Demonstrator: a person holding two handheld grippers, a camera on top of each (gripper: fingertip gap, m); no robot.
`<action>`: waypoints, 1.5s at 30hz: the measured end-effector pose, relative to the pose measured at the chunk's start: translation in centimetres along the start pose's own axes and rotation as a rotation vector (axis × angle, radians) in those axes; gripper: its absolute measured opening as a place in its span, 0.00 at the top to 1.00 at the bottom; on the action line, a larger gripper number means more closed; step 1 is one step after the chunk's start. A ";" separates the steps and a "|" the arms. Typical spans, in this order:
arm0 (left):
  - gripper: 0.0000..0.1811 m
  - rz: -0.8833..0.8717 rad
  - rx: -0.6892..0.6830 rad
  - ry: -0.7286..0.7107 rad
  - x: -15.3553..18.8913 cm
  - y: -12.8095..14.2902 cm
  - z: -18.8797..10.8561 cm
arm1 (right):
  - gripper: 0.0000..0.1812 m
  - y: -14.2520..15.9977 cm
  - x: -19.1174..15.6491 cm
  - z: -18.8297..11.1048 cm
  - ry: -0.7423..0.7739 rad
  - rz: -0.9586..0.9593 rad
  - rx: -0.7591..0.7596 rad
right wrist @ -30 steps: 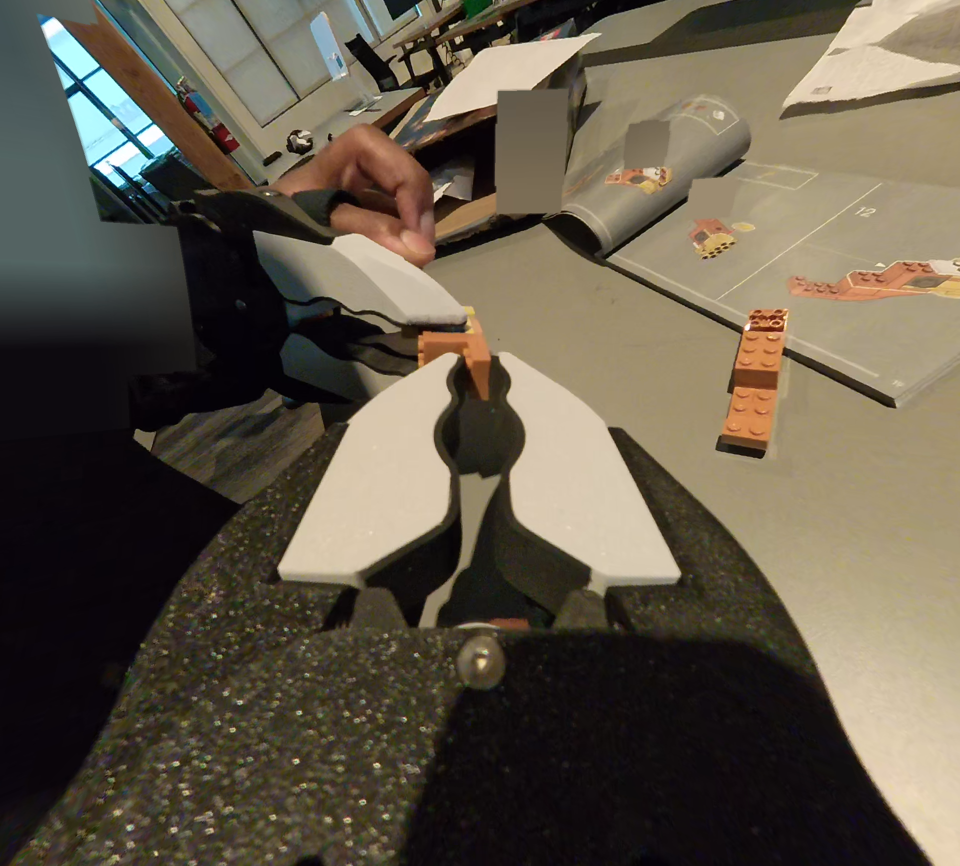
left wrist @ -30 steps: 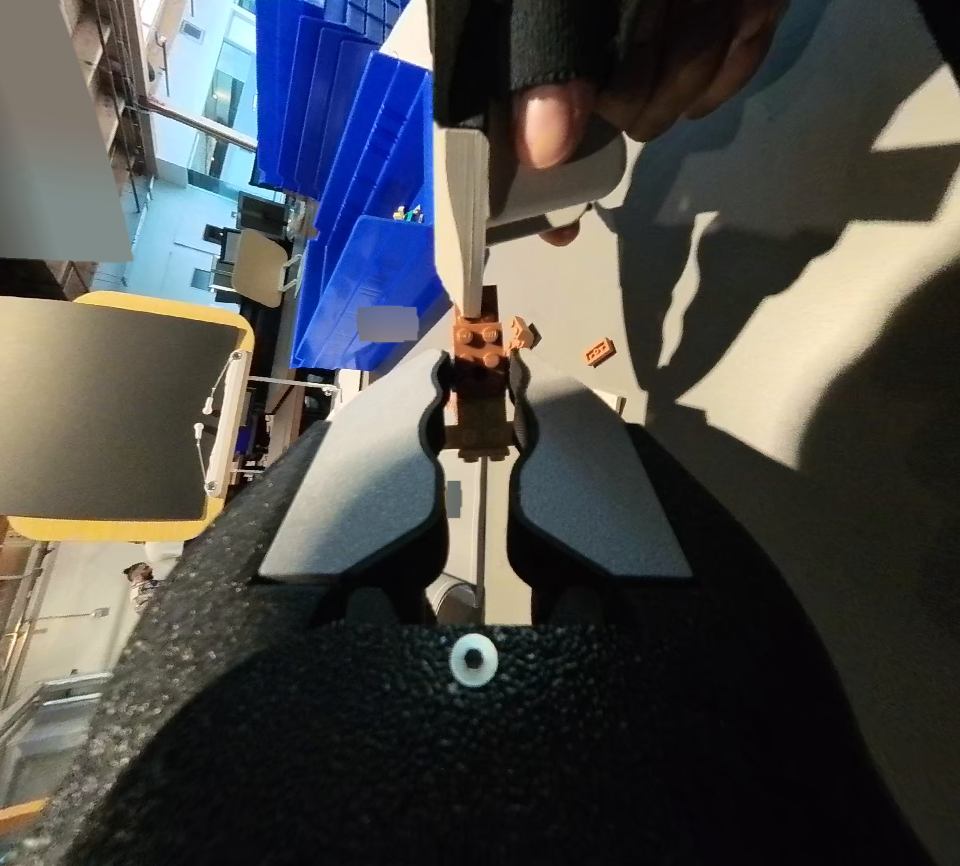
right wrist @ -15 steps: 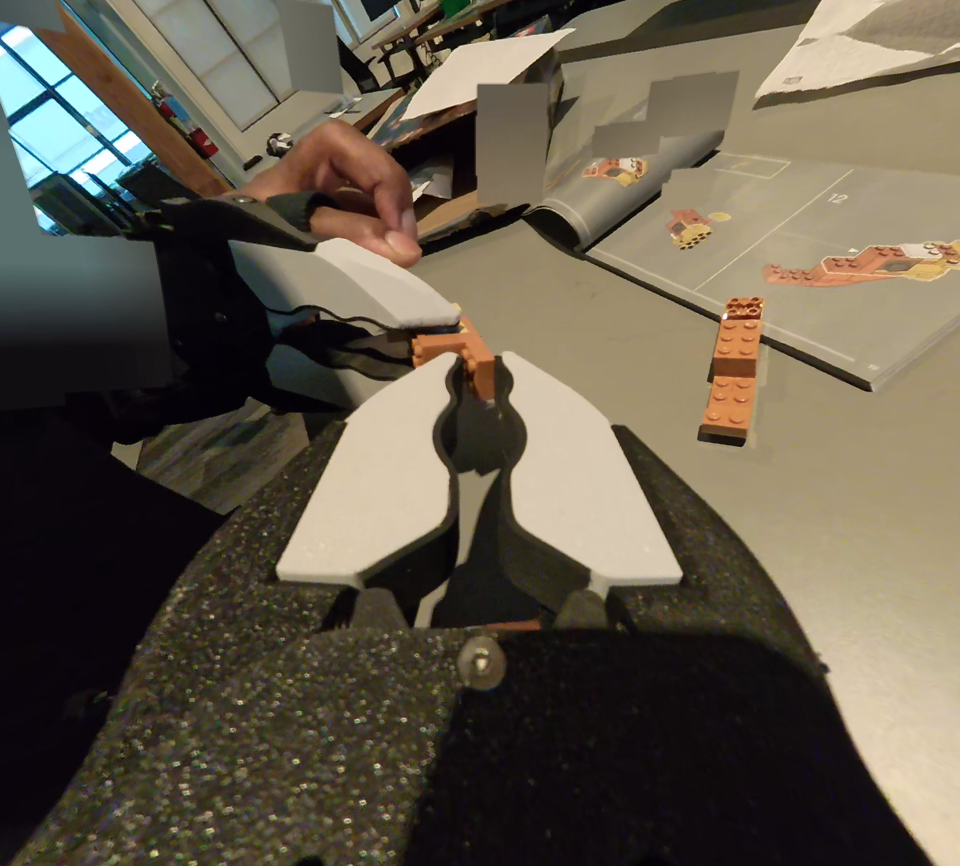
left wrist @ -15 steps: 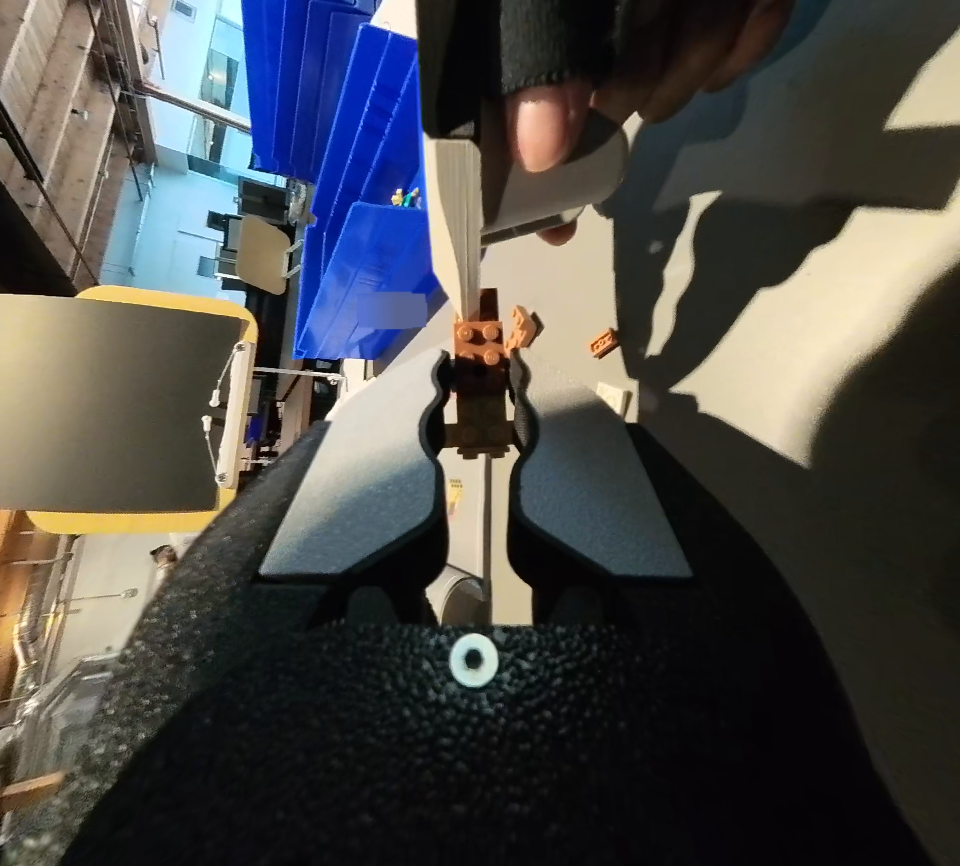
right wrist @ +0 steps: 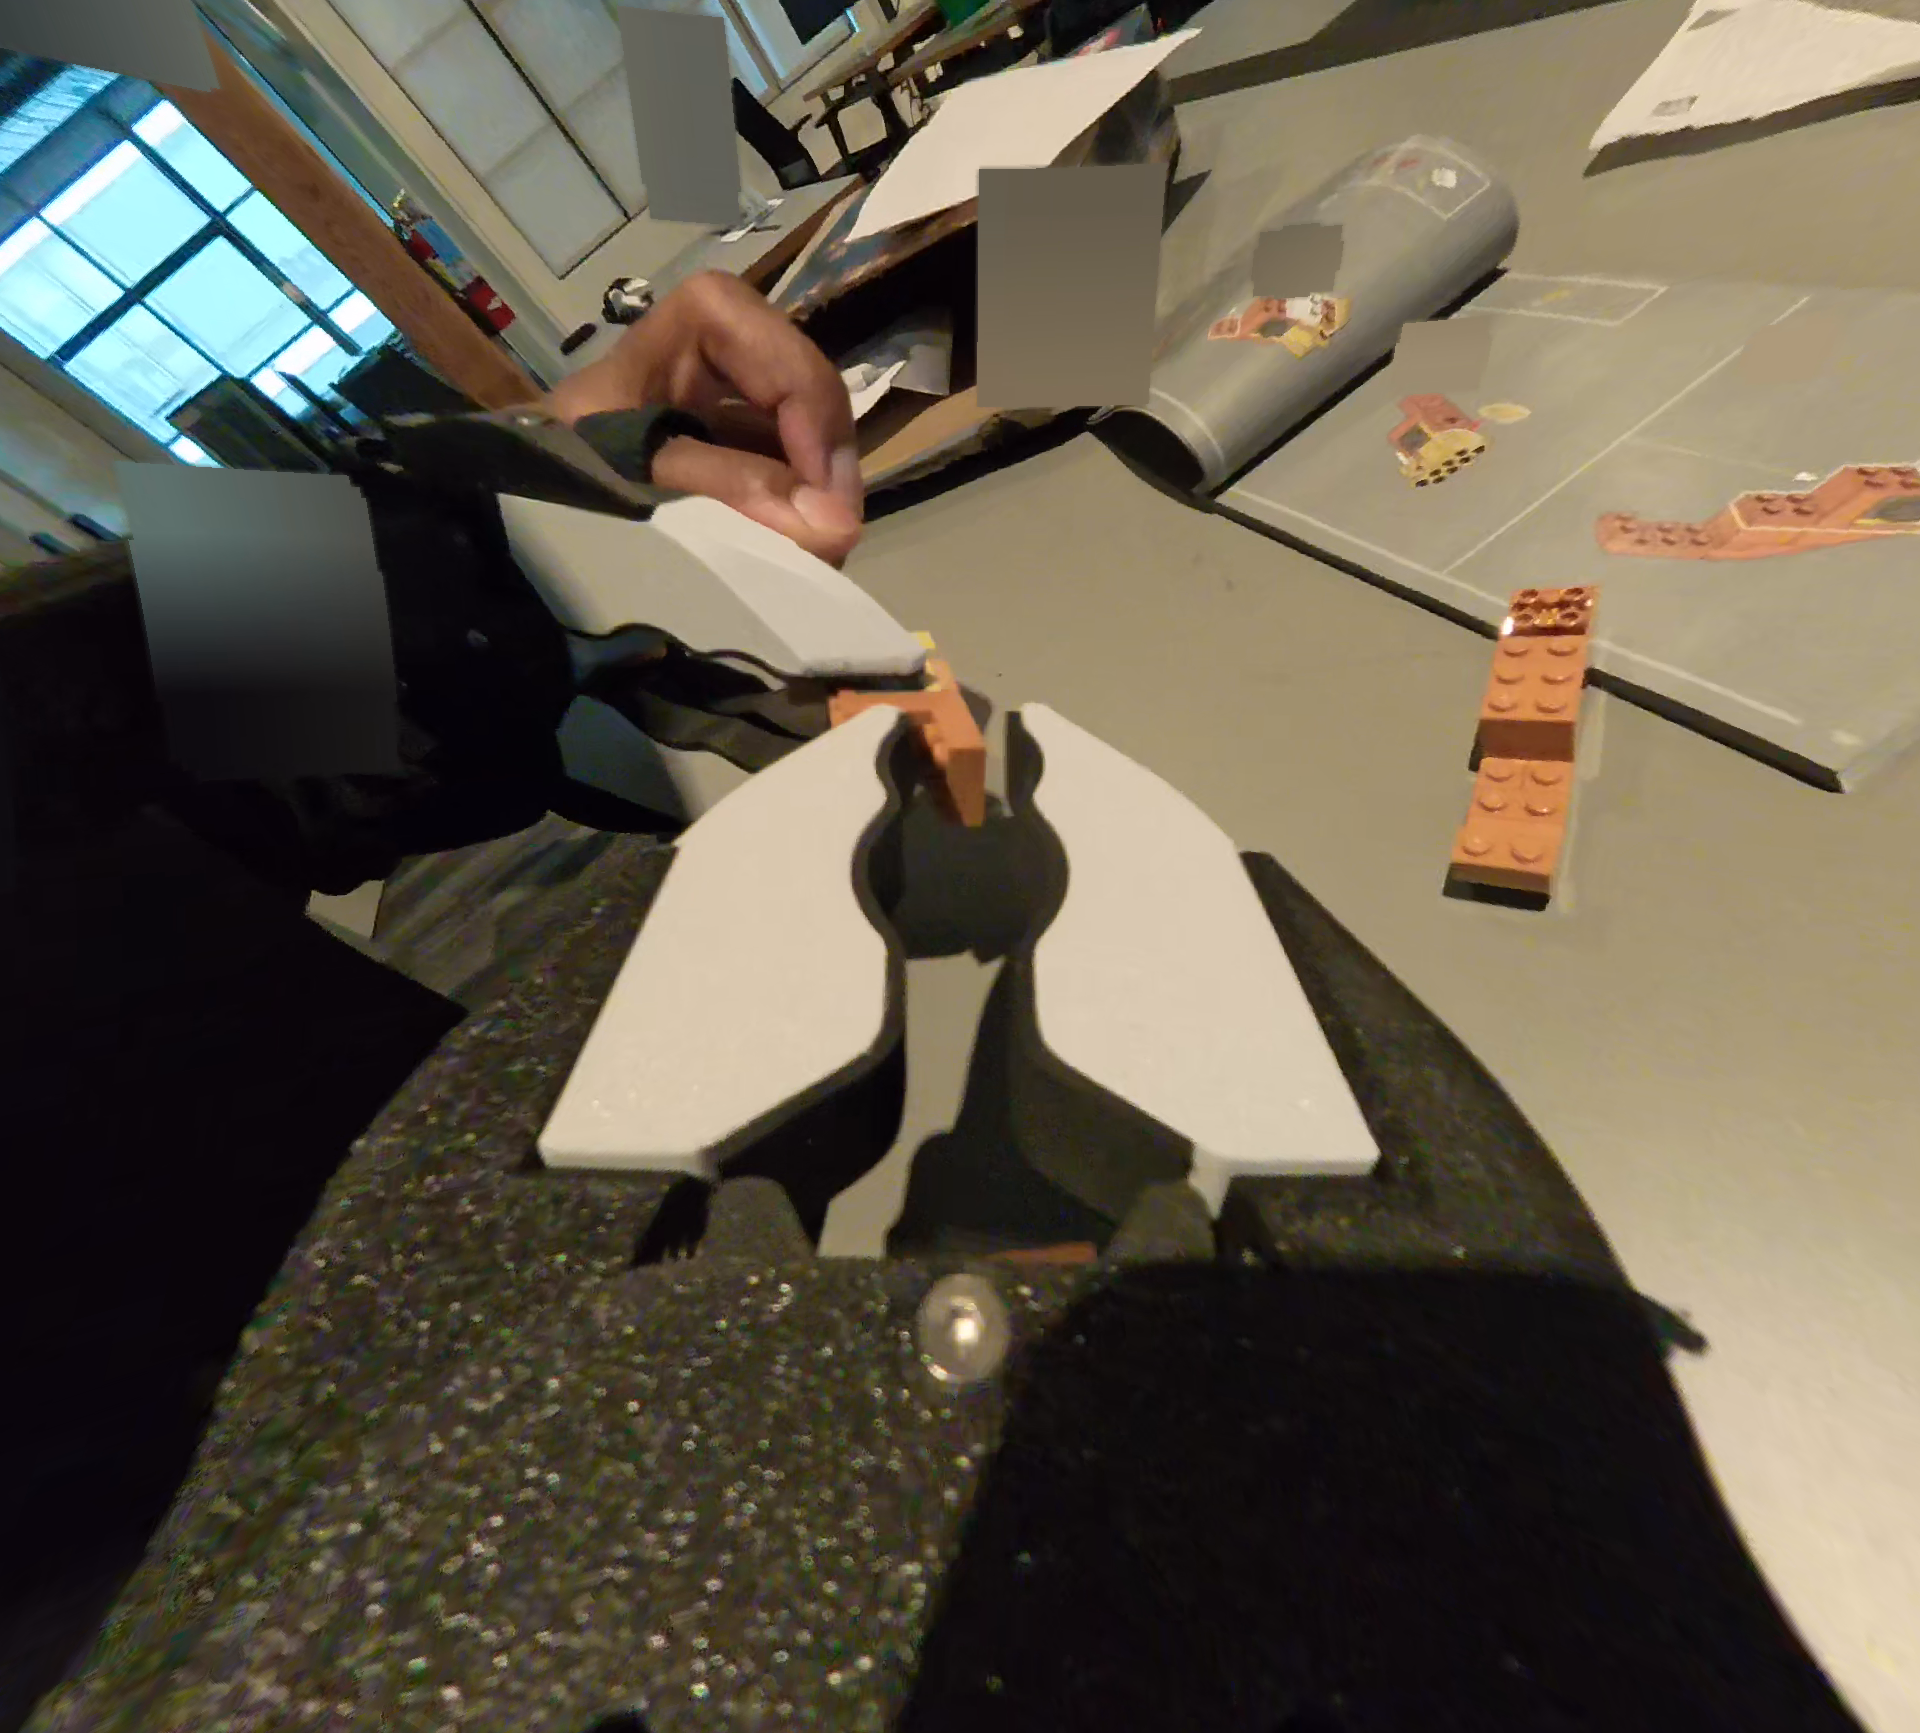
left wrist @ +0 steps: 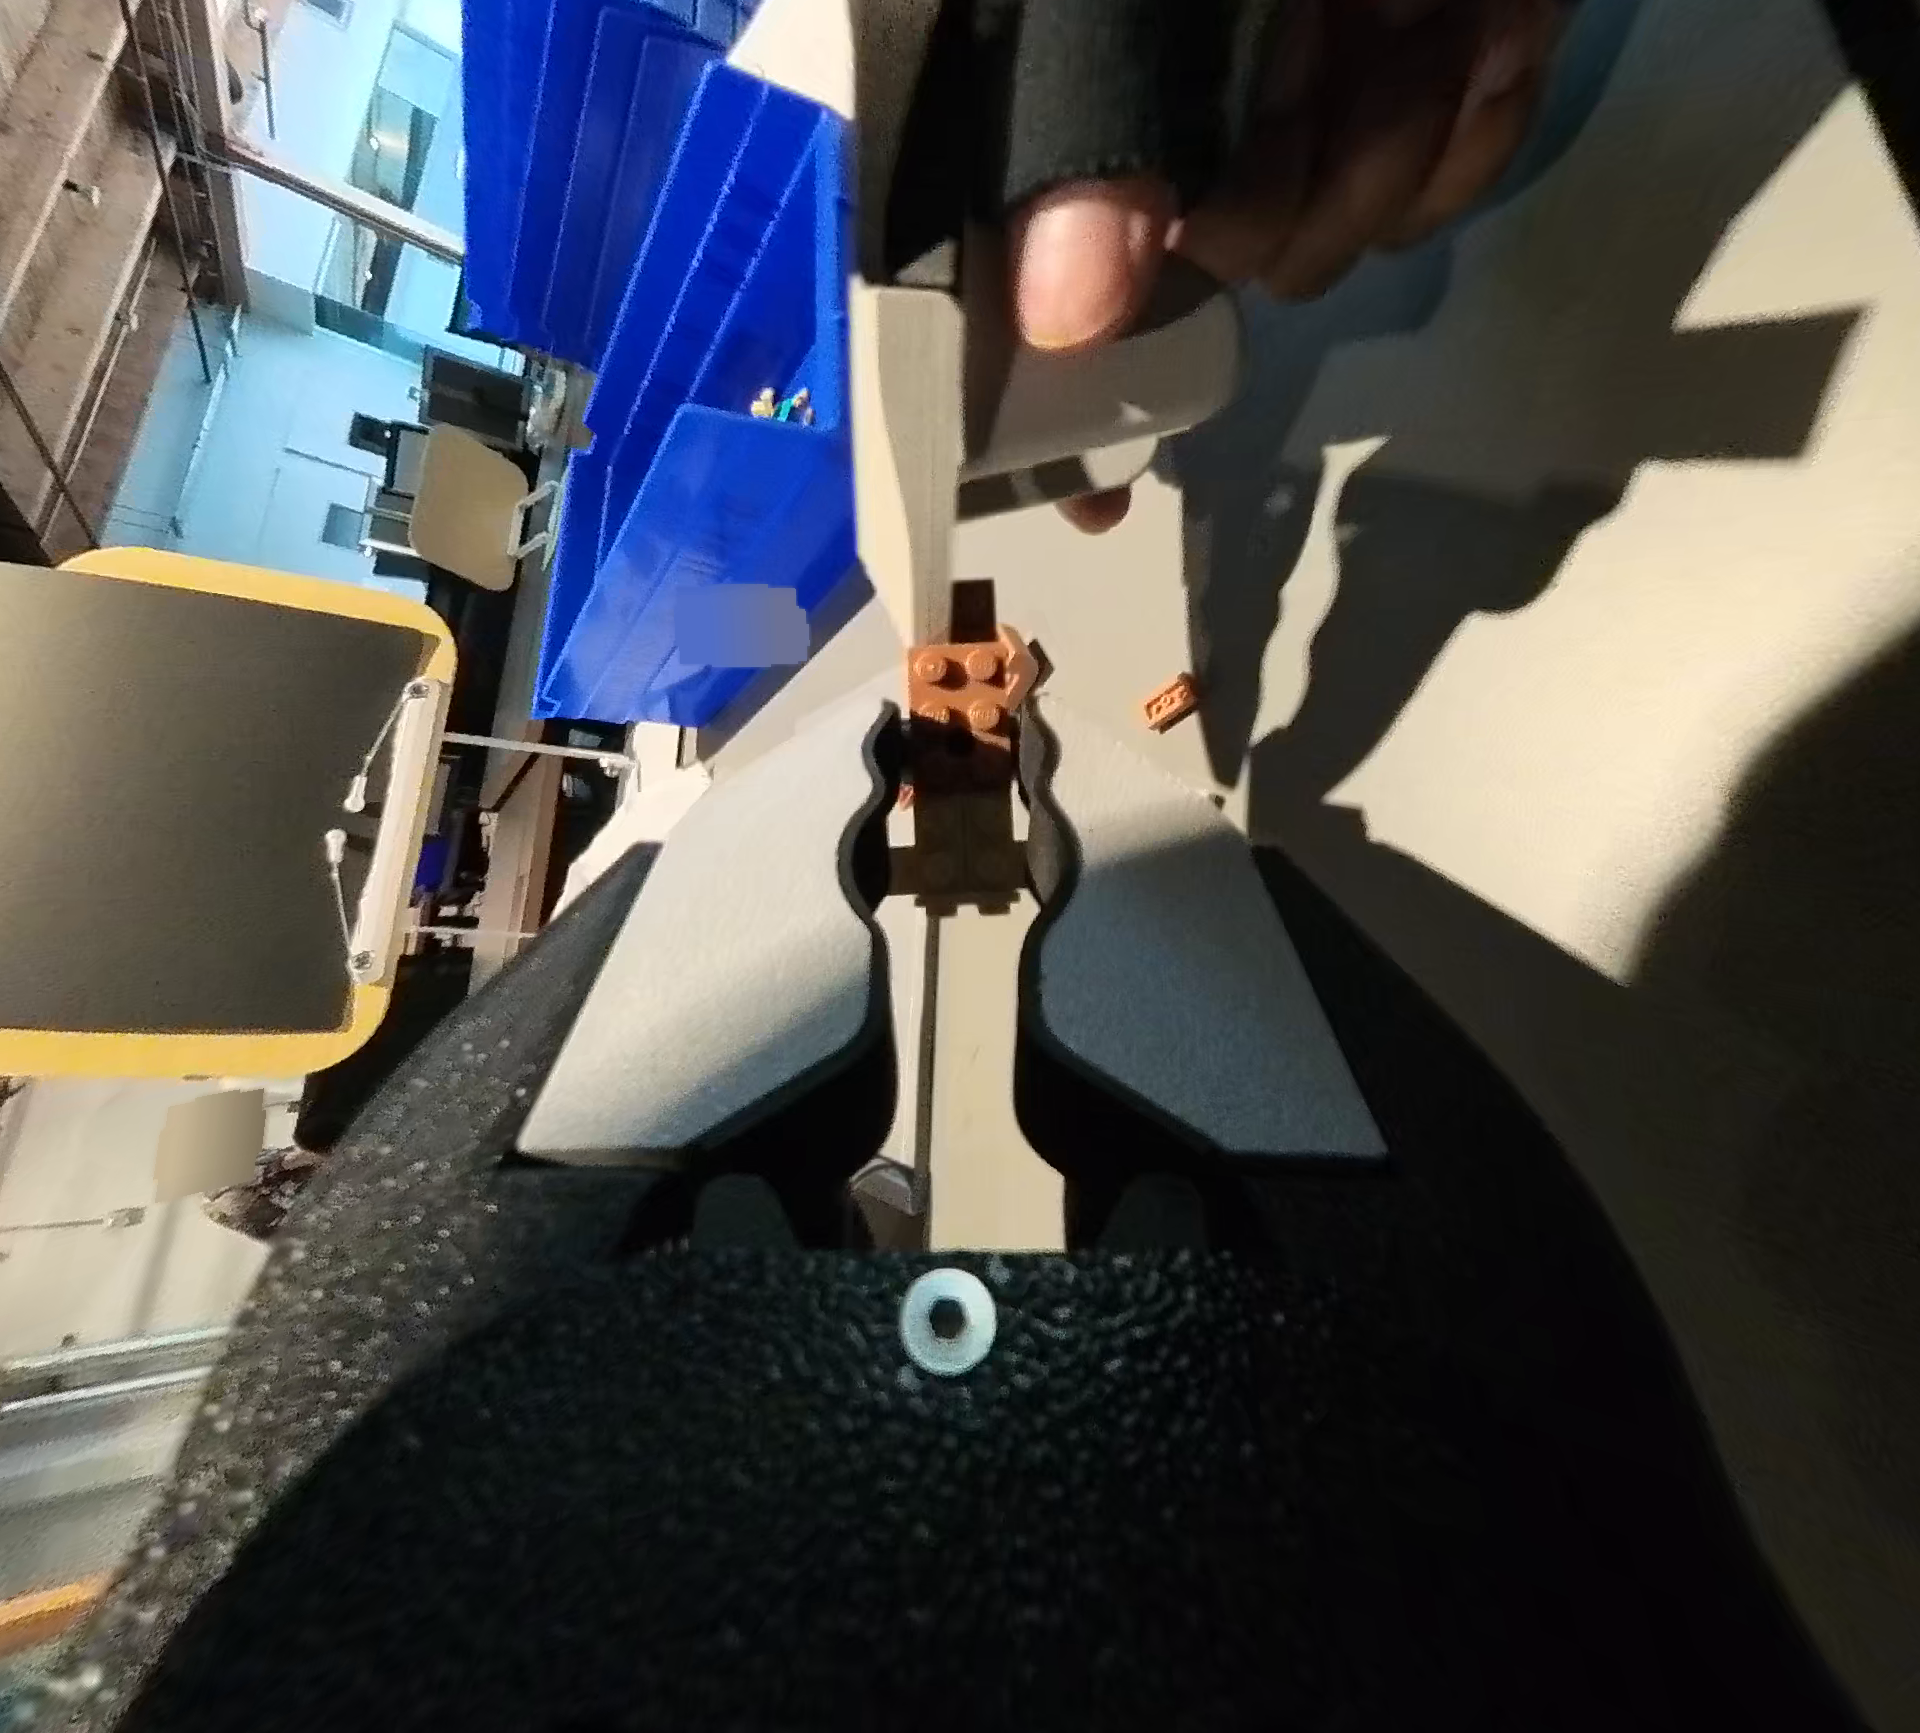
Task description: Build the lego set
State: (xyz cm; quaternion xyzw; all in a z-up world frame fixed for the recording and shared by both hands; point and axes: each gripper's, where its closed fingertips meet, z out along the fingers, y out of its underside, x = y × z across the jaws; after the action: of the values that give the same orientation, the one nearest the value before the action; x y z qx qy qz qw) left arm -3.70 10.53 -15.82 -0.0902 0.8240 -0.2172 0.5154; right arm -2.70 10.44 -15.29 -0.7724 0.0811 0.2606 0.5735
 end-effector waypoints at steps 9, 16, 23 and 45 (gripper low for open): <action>0.88 -0.288 -0.165 0.120 0.4 5.4 -0.2 | 0.83 0.4 2.0 -1.6 0.070 -0.096 -0.069; 0.89 -0.671 -0.267 0.393 3.3 9.5 -0.2 | 0.86 2.3 3.1 -1.7 0.078 -0.099 -0.164; 0.85 -0.715 -0.267 0.474 4.4 9.5 0.2 | 0.87 2.5 3.1 -1.5 0.066 -0.093 -0.175; 0.71 -0.883 -0.052 0.129 2.4 6.4 -4.5 | 0.85 6.5 5.0 1.4 -0.027 -0.612 -0.639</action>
State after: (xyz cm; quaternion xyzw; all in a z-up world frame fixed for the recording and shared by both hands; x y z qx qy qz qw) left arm -8.33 16.51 -18.95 -0.4327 0.7423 -0.4007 0.3182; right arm -1.61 10.48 -23.57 -0.8959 -0.2433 0.1008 0.3578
